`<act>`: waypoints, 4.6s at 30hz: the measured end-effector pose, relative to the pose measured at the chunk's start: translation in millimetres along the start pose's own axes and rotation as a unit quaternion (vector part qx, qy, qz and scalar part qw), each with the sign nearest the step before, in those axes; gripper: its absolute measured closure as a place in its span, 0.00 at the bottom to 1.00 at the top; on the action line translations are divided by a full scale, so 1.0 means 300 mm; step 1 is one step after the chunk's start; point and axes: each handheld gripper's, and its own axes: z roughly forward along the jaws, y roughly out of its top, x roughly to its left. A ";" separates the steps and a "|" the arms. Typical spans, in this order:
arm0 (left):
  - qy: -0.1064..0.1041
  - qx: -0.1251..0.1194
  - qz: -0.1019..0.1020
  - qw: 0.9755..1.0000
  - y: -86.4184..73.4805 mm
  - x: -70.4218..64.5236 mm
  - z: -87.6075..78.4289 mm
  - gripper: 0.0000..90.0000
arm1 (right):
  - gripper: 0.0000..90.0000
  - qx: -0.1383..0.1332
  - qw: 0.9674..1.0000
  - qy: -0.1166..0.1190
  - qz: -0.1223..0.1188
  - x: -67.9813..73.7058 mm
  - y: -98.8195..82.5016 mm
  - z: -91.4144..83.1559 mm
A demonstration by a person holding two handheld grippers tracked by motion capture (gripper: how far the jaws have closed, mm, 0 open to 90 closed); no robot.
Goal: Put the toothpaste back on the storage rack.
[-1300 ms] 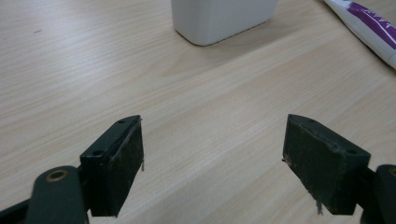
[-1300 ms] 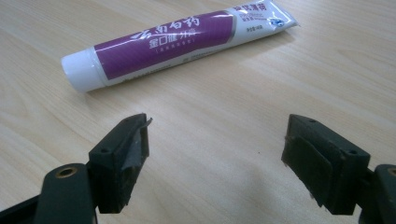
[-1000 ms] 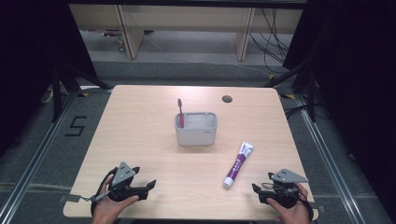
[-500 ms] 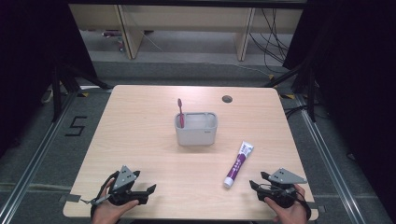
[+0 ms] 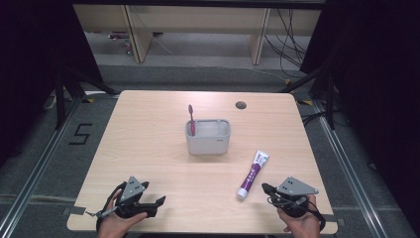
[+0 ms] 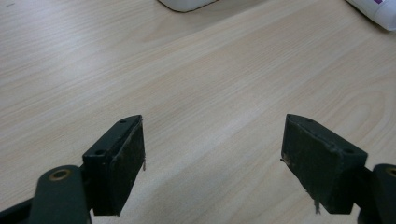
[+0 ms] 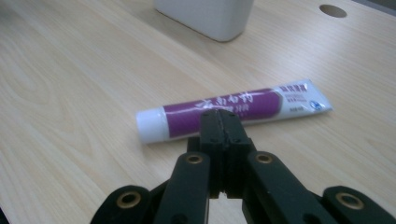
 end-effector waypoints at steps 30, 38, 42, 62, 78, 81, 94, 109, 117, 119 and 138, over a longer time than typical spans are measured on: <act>-0.013 0.001 -0.011 1.000 -0.002 -0.004 -0.004 0.23 | 1.00 0.039 0.996 0.069 -0.044 0.117 0.107 0.209; -0.013 0.002 -0.011 1.000 -0.003 -0.001 0.000 0.23 | 1.00 0.053 0.995 0.077 -0.041 0.120 0.104 0.222; -0.012 0.011 0.004 1.000 0.002 -0.001 -0.001 0.23 | 1.00 0.058 0.995 0.072 -0.038 0.119 0.095 0.230; -0.011 0.008 0.000 1.000 0.000 -0.005 0.003 0.23 | 1.00 0.086 0.992 0.082 -0.040 0.129 0.075 0.233; -0.010 0.002 -0.004 1.000 -0.002 -0.009 0.007 0.23 | 1.00 0.087 0.993 0.081 -0.010 0.076 0.023 0.172; -0.010 0.013 0.009 1.000 -0.001 -0.004 0.003 0.23 | 1.00 0.084 0.994 0.077 -0.008 0.066 0.019 0.161; -0.009 0.012 0.007 1.000 -0.001 -0.005 0.004 0.23 | 1.00 0.088 0.994 0.058 0.012 0.020 -0.010 0.120; -0.008 0.013 0.007 1.000 -0.001 -0.004 0.004 0.23 | 1.00 0.089 0.995 0.045 0.006 -0.019 -0.011 0.101; -0.008 0.015 0.012 1.000 -0.002 -0.002 0.006 0.23 | 0.99 0.085 0.995 0.055 0.012 -0.022 0.007 0.097; -0.009 0.007 0.003 1.000 -0.004 -0.005 0.011 0.23 | 0.96 0.088 0.995 0.049 0.011 -0.020 0.021 0.087; -0.006 0.010 0.002 1.000 -0.004 -0.002 0.003 0.23 | 0.62 0.127 0.992 0.013 0.009 -0.089 0.133 0.103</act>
